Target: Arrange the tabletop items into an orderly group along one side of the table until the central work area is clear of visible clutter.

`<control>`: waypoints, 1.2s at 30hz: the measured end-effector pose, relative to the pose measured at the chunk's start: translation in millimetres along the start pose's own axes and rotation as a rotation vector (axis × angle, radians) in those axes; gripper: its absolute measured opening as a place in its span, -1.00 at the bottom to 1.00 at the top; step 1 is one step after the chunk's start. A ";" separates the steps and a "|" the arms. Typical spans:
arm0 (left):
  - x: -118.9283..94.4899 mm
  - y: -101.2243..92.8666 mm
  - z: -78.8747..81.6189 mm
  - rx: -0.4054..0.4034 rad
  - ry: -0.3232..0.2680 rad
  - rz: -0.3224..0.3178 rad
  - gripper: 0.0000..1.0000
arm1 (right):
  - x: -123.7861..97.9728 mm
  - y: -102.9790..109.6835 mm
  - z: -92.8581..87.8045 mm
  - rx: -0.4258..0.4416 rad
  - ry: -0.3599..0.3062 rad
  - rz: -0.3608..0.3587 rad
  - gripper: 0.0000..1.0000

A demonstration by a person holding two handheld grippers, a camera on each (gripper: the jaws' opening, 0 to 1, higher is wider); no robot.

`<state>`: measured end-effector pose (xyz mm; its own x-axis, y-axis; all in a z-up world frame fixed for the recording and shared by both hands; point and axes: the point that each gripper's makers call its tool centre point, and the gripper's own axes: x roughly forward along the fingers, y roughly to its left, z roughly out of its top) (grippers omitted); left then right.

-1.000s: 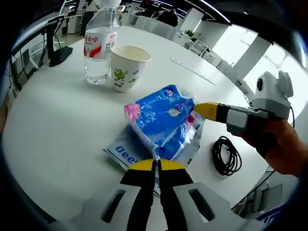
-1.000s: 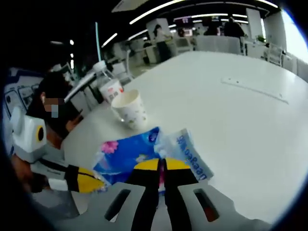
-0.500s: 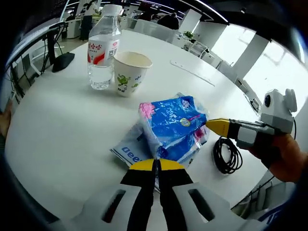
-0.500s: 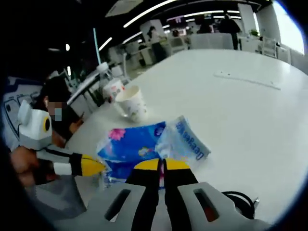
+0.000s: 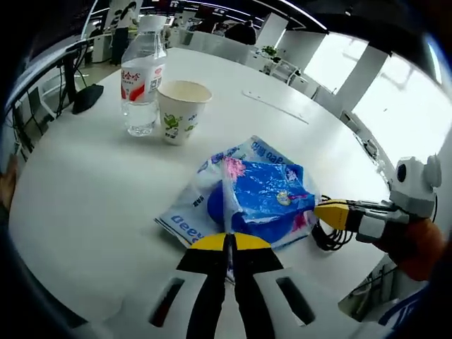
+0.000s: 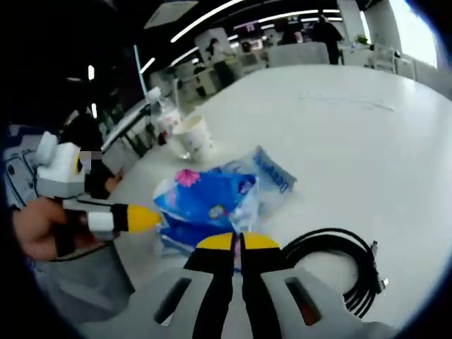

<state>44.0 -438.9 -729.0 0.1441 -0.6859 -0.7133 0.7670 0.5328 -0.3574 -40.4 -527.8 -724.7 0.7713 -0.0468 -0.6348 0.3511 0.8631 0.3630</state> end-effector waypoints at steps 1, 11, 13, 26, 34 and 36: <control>-0.7 -1.7 -0.1 -0.001 0.000 -0.003 -1.00 | -2.8 -1.7 -3.6 0.010 0.006 -0.003 -1.00; 1.3 -24.0 4.5 0.030 -0.006 -0.058 -1.00 | -27.4 -13.8 -8.1 0.055 -0.034 -0.040 -1.00; 2.5 -27.4 4.4 0.037 -0.006 -0.067 -1.00 | -31.4 -14.6 -7.9 0.059 -0.042 -0.045 -1.00; 2.7 -62.3 4.4 0.042 -0.004 -0.173 -1.00 | -64.8 -32.0 -18.7 0.172 -0.117 -0.094 -1.00; 8.2 -86.1 -4.4 0.095 0.022 -0.226 -1.00 | -82.8 -47.2 -28.0 0.201 -0.137 -0.128 -1.00; 9.3 -91.2 -6.1 0.099 0.028 -0.233 -1.00 | -85.5 -49.7 -28.2 0.208 -0.142 -0.133 -1.00</control>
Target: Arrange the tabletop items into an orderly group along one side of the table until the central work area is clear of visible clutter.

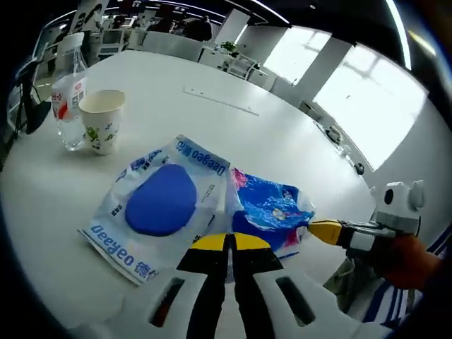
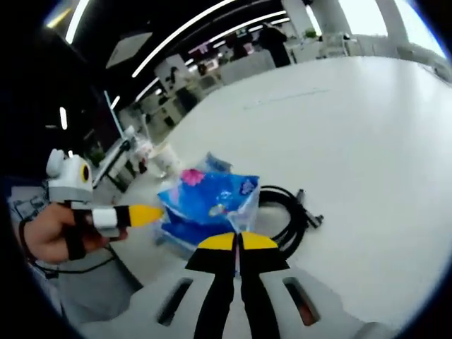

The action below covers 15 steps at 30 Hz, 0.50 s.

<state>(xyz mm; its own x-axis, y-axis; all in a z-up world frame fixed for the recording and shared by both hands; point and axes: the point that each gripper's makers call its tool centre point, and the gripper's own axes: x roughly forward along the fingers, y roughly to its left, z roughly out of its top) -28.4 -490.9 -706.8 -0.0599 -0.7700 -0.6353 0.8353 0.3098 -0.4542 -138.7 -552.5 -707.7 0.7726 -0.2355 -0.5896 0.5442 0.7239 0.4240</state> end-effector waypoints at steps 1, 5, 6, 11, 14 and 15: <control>1.1 -1.8 -0.4 0.003 0.002 -0.003 -1.00 | -1.1 -1.7 0.7 0.001 -0.002 -0.002 -1.00; 6.5 -10.3 -0.7 -0.001 0.008 -0.016 -1.00 | -5.7 -8.5 5.0 0.004 -0.015 -0.011 -1.00; 7.4 -12.0 0.3 -0.007 0.007 -0.020 -1.00 | -6.3 -9.5 5.4 0.005 -0.016 -0.012 -1.00; 16.3 -24.8 5.0 0.001 0.013 -0.045 -1.00 | -9.1 -25.0 10.0 0.018 -0.026 -0.029 -1.00; 22.0 -30.9 8.4 0.020 0.014 -0.050 -1.00 | -10.9 -32.5 13.2 0.022 -0.030 -0.036 -1.00; 24.0 -32.2 9.0 0.028 0.016 -0.050 -1.00 | -11.6 -35.4 15.4 0.025 -0.034 -0.039 -1.00</control>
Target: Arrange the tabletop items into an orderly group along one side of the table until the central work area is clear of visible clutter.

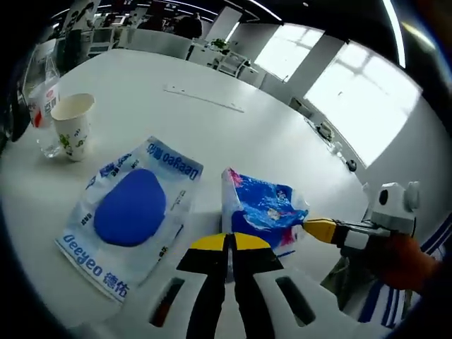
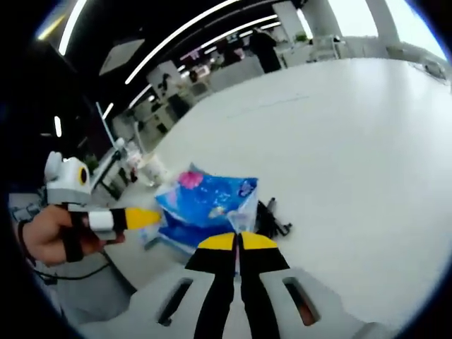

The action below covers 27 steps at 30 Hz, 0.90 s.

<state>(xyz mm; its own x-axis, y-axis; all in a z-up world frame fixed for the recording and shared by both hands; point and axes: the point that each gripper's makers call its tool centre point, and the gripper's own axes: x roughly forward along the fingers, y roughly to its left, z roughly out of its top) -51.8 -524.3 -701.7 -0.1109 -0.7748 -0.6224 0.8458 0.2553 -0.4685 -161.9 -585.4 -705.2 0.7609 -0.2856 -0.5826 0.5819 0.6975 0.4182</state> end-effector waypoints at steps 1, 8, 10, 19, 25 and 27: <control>1.5 -1.6 1.0 0.005 0.001 -0.001 -1.00 | -0.4 -1.8 1.2 0.001 -0.002 -0.002 -1.00; 16.4 -13.1 9.4 0.002 0.000 -0.020 -1.00 | -3.1 -14.4 10.3 0.008 -0.014 -0.018 -1.00; 21.5 -15.7 10.5 0.008 0.006 -0.023 -1.00 | -3.4 -17.5 12.9 0.009 -0.016 -0.022 -1.00; 42.8 -20.7 29.7 0.014 0.006 -0.029 -1.00 | 5.4 -33.6 38.4 -0.022 -0.017 -0.028 -1.00; 57.4 -22.5 51.8 0.025 -0.006 -0.033 -1.00 | 13.9 -43.9 62.9 -0.059 -0.022 -0.023 -1.00; 62.9 -23.9 58.5 0.028 -0.009 -0.034 -1.00 | 17.1 -46.1 71.3 -0.072 -0.026 -0.023 -1.00</control>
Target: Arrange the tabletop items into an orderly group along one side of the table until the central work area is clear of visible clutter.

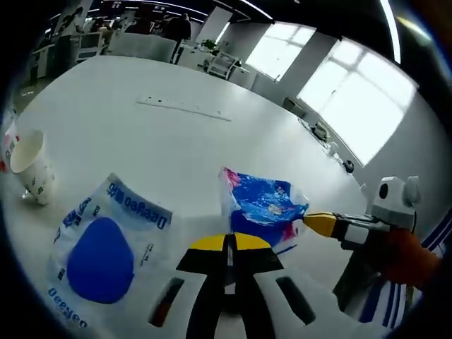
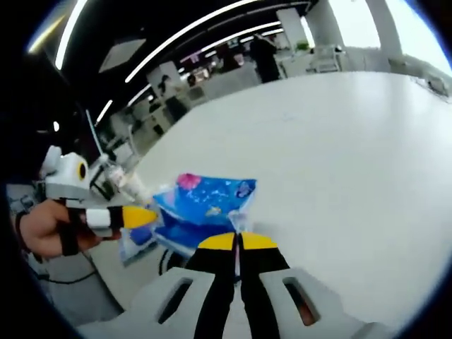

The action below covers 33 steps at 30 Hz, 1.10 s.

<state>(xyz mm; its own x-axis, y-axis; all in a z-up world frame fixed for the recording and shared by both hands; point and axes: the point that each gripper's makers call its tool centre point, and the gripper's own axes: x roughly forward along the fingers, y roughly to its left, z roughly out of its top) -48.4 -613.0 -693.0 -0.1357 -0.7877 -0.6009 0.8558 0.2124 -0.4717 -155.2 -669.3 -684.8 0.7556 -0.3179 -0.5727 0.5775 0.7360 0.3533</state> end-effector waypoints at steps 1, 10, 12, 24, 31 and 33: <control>2.5 -0.4 2.4 0.003 0.000 0.001 -1.00 | 1.5 -1.6 2.9 -0.005 -0.002 -0.001 -1.00; 26.3 -6.4 20.9 0.015 0.004 0.004 -1.00 | 16.2 -25.6 24.6 -0.007 -0.005 -0.030 -1.00; 30.2 -7.6 22.5 0.023 0.007 0.005 -1.00 | 18.4 -29.8 26.0 -0.005 -0.002 -0.033 -1.00; 49.6 8.7 12.1 0.021 0.061 0.050 -1.00 | 41.9 -43.9 21.8 0.074 0.038 -0.044 -1.00; 54.9 14.4 1.0 0.019 0.089 0.079 -1.00 | 50.0 -47.4 18.9 0.091 0.053 -0.040 -1.00; 56.1 18.0 -4.3 0.014 0.110 0.090 -0.99 | 51.4 -48.0 14.2 0.084 0.066 -0.037 -1.00</control>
<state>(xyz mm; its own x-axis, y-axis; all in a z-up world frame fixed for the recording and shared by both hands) -42.8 -650.8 -738.0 -0.1109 -0.6976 -0.7079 0.8737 0.2710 -0.4040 -139.7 -729.4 -720.7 0.7128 -0.3021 -0.6330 0.6307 0.6708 0.3902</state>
